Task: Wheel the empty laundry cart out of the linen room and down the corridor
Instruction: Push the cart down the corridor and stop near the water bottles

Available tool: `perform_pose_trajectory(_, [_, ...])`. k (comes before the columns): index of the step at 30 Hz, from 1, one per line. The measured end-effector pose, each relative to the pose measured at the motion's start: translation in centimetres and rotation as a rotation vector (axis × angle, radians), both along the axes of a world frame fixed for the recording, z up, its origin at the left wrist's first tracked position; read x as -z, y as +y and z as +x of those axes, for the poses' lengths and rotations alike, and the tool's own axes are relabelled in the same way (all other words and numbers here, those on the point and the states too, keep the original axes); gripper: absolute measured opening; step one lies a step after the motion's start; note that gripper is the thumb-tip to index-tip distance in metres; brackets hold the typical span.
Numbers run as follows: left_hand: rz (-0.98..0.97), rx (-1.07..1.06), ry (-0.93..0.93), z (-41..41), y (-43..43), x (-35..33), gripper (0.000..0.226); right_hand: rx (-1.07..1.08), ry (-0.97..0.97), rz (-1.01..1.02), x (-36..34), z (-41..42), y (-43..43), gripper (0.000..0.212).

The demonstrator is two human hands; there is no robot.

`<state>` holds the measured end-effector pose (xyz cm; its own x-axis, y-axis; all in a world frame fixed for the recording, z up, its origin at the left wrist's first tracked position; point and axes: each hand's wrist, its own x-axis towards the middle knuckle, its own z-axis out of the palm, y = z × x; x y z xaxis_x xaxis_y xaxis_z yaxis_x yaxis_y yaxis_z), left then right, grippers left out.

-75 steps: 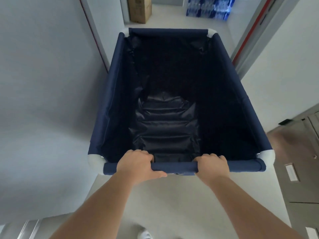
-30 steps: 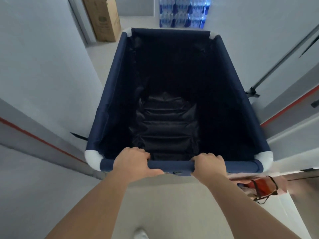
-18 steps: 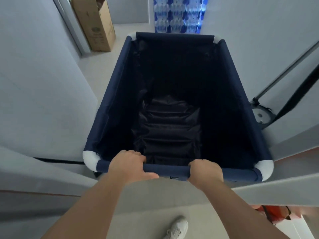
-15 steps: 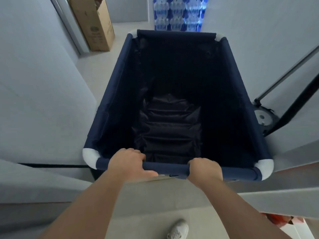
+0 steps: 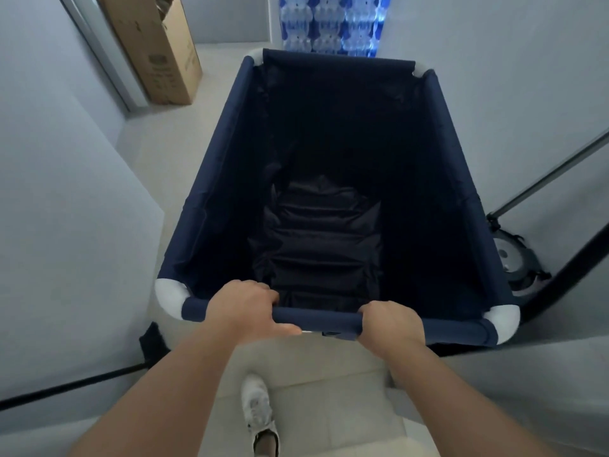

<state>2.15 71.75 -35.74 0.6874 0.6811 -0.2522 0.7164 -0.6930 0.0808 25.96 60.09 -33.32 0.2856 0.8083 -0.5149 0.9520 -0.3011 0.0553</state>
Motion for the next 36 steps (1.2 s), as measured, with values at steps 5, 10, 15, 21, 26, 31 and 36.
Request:
perform_pose_trajectory(5, [0.009,0.08,-0.008,2.3,6.6,0.3,0.069,0.056,-0.01,-0.01,0.2,1.7,5.5,0.019])
perform_pose_trajectory(10, [-0.003,0.139,0.001,4.5,13.1,0.3,0.071,0.118,-0.01,-0.012,0.2,3.3,10.7,0.021])
perform_pose_trajectory(15, [-0.009,0.182,0.02,7.0,18.7,0.1,0.074,0.159,-0.063,0.048,0.2,4.8,14.7,0.023])
perform_pose_trajectory(21, [-0.006,0.238,0.026,10.0,24.6,1.0,0.074,0.227,-0.074,0.07,0.7,7.0,19.1,0.022])
perform_pose_trajectory(26, [0.036,0.26,0.028,12.9,29.0,1.1,0.074,0.249,-0.06,0.064,0.5,9.5,23.1,0.02])
perform_pose_trajectory(31, [0.021,0.24,0.013,16.2,33.3,0.9,0.073,0.259,-0.032,0.045,0.3,12.8,27.5,0.021])
perform_pose_trajectory(36, [0.001,0.228,0.042,19.6,37.5,0.7,0.073,0.254,-0.019,0.016,0.2,16.3,31.9,0.022])
